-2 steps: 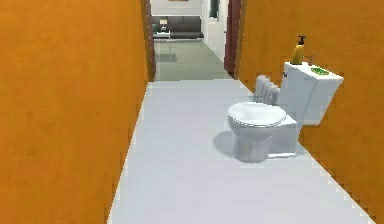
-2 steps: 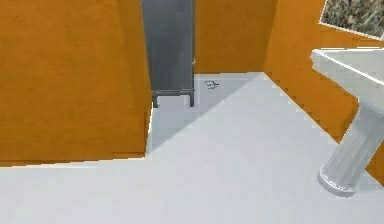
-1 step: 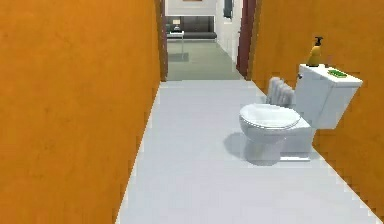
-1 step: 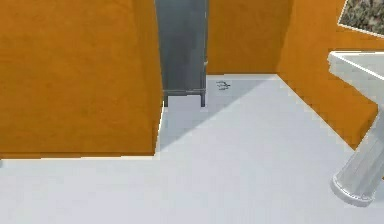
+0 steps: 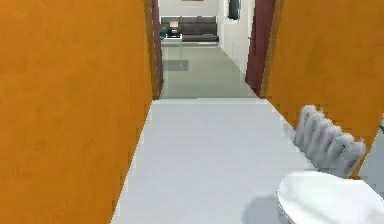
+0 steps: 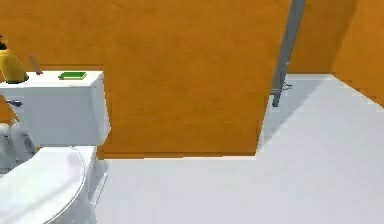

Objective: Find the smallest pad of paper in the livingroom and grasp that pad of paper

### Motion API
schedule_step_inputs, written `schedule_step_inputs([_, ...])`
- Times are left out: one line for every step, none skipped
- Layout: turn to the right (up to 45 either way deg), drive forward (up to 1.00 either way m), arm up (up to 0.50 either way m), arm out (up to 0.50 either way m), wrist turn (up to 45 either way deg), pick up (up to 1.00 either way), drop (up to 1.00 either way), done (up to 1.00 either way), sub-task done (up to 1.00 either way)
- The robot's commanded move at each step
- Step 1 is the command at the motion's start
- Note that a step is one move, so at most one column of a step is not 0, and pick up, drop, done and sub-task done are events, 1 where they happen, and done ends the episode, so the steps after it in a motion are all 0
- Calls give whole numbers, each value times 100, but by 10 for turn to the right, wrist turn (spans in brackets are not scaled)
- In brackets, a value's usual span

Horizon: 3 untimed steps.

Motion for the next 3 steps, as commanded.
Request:
schedule_step_inputs([0,100,0,0,0,0,0,0,0])
schedule_step_inputs([0,15,0,0,0,0,0,0,0])
schedule_step_inputs([0,100,0,0,0,0,0,0,0])
